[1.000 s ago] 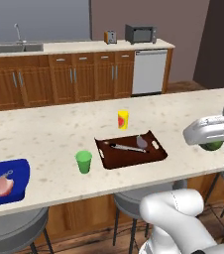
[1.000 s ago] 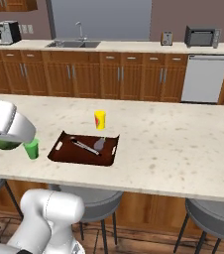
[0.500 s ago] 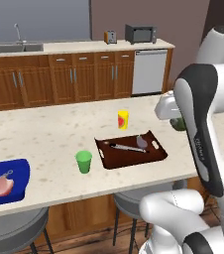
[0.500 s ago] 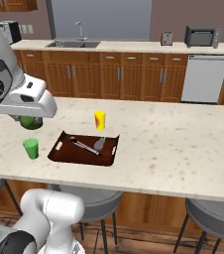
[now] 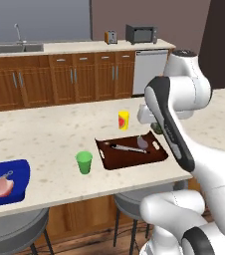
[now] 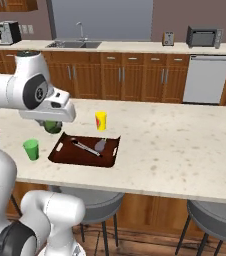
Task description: Gather the eggplant and avocado from the fridge and place them on a tray on the dining counter. Then gather the steaks from the fridge and place them on the other tray.
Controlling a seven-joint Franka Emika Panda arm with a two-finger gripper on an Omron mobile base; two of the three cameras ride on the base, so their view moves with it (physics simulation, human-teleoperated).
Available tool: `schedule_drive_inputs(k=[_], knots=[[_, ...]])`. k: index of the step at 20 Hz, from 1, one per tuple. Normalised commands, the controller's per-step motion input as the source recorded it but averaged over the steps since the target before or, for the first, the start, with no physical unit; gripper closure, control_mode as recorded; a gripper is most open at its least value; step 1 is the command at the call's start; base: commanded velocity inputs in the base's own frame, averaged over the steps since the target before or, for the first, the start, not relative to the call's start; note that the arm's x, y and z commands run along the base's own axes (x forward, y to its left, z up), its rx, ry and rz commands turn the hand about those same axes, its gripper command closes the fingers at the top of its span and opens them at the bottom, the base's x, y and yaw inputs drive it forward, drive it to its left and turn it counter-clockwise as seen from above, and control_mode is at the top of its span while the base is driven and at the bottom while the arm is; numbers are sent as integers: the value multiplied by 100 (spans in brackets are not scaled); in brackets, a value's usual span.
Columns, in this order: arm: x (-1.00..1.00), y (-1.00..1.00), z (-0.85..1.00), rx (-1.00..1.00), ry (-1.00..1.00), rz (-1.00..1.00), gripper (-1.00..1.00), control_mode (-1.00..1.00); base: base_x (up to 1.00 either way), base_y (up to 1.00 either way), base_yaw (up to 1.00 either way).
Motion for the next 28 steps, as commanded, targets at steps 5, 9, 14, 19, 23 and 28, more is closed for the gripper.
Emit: schedule_drive_inputs(k=[5,9,14,19,23,28], knots=[[79,0,-87,0,-6,4,100,-100,0,0,0],[64,0,-55,0,-19,3,100,-100,0,0,0],[58,0,-51,0,-15,3,100,-100,0,0,0],[38,0,-31,0,-1,1,100,-100,0,0,0],[26,2,-23,0,0,0,100,-100,0,0,0],[31,15,-29,0,0,0,100,-100,0,0,0]])
